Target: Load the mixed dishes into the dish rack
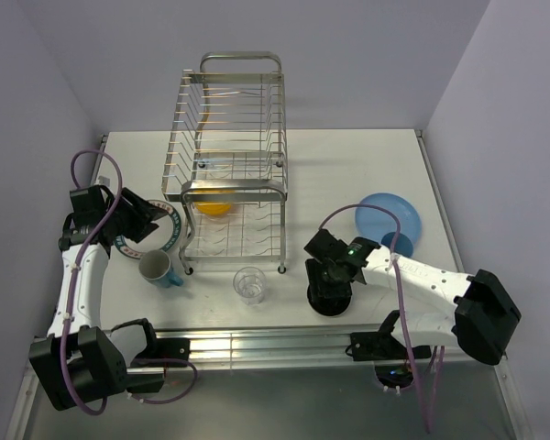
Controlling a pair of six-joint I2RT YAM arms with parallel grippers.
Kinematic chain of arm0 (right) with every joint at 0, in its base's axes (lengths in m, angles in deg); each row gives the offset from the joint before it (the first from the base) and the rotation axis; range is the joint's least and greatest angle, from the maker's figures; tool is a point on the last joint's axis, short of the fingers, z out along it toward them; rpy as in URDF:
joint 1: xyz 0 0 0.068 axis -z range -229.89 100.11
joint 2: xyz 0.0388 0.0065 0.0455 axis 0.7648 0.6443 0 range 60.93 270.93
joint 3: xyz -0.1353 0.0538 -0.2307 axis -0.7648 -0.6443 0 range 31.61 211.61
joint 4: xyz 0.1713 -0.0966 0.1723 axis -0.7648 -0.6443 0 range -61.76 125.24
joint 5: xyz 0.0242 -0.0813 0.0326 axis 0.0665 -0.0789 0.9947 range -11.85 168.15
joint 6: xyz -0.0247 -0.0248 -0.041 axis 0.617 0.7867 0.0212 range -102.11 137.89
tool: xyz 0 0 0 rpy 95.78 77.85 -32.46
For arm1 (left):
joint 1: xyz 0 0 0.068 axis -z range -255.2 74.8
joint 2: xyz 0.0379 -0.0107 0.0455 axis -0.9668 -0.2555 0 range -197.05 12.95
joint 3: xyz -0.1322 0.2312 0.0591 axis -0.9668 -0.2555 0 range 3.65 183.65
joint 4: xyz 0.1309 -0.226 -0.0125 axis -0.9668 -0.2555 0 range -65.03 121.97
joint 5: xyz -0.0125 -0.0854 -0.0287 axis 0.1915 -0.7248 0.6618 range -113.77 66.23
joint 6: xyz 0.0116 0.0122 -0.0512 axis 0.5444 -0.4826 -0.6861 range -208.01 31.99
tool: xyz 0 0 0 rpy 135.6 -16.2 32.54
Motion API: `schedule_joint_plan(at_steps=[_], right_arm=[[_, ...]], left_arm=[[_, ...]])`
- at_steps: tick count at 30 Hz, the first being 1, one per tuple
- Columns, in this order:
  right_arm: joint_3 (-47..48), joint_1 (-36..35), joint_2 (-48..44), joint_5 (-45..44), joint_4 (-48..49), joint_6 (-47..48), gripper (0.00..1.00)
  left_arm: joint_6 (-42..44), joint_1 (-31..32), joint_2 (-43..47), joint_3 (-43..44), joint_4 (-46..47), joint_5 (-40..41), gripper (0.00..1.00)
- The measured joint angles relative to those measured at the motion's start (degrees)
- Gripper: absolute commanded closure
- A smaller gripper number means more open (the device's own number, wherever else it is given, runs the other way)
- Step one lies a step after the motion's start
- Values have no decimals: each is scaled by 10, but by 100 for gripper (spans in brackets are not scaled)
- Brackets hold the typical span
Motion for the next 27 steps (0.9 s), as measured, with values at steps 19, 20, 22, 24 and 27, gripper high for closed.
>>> schedule_joint_plan(at_steps=[19,20,22,24,27], right_arm=[[60,-14,-40,-86,-35,-14,42],[61,-14,-38,-80,-34,-13,43],[61,-14,-29,-66,-30,-12,44],[61,-15,-19,-55,-22,-12,45],[60,-18,-7,-39,-4,-14,47]], left_arm=[[-1,0,0,-20,19,-1,41],[-1,0,0,-20,21,-1,41],[-2,0,0,-21,26,-3,41],[-2,0,-2,-21,30,-4,41],[-2,0,-5,-21,33,-4,41]])
